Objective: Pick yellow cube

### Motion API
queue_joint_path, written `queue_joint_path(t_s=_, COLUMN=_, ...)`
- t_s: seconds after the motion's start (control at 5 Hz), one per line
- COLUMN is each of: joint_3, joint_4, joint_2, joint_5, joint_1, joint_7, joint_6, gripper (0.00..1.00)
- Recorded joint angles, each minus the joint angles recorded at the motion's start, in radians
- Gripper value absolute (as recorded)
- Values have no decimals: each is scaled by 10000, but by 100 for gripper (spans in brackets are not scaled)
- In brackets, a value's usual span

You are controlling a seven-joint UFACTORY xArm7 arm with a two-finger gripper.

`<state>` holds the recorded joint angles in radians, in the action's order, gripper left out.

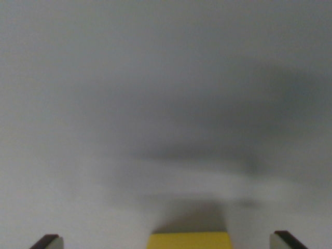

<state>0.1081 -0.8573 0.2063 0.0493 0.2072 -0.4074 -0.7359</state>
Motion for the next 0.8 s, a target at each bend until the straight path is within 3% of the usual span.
queue_joint_path(t_s=0.2, joint_3=0, joint_4=0, joint_2=0, joint_5=0, joint_1=0, joint_7=0, joint_6=0, gripper=0)
queue_joint_path(t_s=0.4, joint_3=47, joint_4=237, joint_2=68, joint_5=6, joint_1=57, joint_7=-128, joint_6=256, gripper=0)
queue_joint_path(t_s=0.6, joint_3=47, joint_4=237, joint_2=68, joint_5=6, joint_1=57, joint_7=-128, joint_6=256, gripper=0)
queue_joint_path(t_s=0.8, joint_3=87, joint_4=442, joint_2=126, joint_5=11, joint_1=107, joint_7=-238, joint_6=476, gripper=0)
